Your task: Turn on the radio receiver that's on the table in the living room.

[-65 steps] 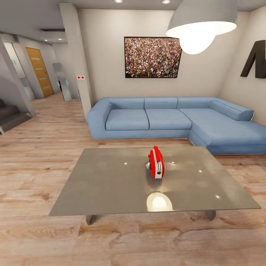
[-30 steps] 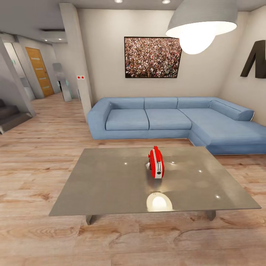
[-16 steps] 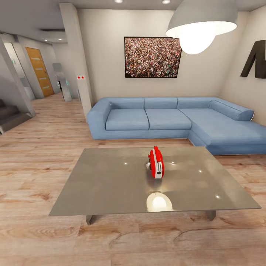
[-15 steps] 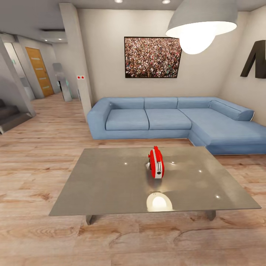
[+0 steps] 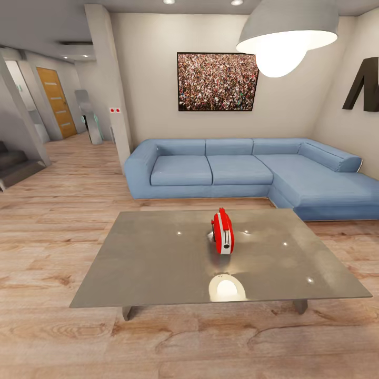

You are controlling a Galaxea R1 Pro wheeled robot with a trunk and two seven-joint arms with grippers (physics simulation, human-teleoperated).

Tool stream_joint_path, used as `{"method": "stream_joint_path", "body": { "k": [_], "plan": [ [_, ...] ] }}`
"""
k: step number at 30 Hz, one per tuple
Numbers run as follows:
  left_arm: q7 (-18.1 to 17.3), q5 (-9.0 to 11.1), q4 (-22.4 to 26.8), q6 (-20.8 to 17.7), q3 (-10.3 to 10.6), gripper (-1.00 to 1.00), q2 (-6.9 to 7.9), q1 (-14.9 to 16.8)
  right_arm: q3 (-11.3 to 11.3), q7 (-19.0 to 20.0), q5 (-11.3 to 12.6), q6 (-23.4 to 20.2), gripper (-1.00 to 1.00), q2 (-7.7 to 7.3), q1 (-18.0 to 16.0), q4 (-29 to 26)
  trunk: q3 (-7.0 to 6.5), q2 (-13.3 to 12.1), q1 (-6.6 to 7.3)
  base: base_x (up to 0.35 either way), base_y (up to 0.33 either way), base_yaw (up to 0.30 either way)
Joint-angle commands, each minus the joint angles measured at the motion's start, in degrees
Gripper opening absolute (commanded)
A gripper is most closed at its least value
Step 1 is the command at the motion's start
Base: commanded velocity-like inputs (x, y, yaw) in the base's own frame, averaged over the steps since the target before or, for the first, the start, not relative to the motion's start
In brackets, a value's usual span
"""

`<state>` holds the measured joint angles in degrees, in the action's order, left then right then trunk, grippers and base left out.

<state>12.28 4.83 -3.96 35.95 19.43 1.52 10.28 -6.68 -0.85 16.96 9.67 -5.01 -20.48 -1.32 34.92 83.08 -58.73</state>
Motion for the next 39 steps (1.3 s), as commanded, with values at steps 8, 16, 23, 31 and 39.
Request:
{"method": "stream_joint_path", "body": {
  "k": [8, 16, 23, 31, 39],
  "plan": [
    [0.0, 0.0, 0.0, 0.0, 0.0, 1.0, 0.01, 0.0, 0.0, 0.0, 0.0, 0.0, 1.0, 0.0, 0.0, 0.0, 0.0, 0.0, 0.0, 0.0, 0.0, 0.0],
    [0.0, 0.0, 0.0, 0.0, 0.0, 1.0, 0.01, 0.0, 0.0, 0.0, 0.0, 0.0, 1.0, 0.0, 0.0, 0.0, 0.0, 0.0, 0.0, 0.0, 0.0, 0.0],
    [0.0, 0.0, 0.0, 0.0, 0.0, 1.0, 0.0, 0.0, 0.0, 0.0, 0.0, 0.0, 1.0, 0.0, 0.0, 0.0, 0.0, 0.0, 0.0, 0.0, 0.0, 0.0],
    [0.0, 0.0, 0.0, 0.0, 0.0, 1.0, 0.02, 0.0, 0.0, 0.0, 0.0, 0.0, 1.0, 0.0, 0.0, 0.0, 0.0, 0.0, 0.0, 0.0, 0.0, 0.0],
    [0.0, 0.0, 0.0, 0.0, 0.0, 1.0, -0.02, 0.0, 0.0, 0.0, 0.0, 0.0, 1.0, 0.0, 0.0, 0.0, 0.0, 0.0, 0.0, 0.0, 0.0, 0.0]
  ]
}}
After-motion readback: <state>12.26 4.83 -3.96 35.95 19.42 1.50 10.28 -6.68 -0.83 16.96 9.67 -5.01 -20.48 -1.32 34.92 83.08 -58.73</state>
